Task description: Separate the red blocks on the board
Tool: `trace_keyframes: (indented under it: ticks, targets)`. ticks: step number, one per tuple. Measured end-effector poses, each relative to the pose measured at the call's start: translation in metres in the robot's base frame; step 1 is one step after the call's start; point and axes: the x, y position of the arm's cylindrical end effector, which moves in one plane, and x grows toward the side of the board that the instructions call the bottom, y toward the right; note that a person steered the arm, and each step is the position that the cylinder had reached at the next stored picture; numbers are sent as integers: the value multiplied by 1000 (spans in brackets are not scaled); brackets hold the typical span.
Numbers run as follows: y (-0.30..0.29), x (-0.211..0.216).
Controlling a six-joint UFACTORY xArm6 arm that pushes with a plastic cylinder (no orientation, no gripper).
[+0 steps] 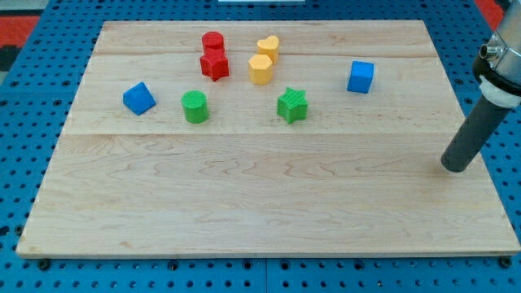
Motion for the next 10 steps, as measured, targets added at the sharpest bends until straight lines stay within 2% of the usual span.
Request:
trace_keyframes:
  ticks: [2,3,4,6,7,9,10]
  targets:
    - [10,1]
    - [-17,-39]
    - [-29,-58]
    - [-89,-47]
    - [-95,-47]
    - [-113,-83]
    - [-133,-135]
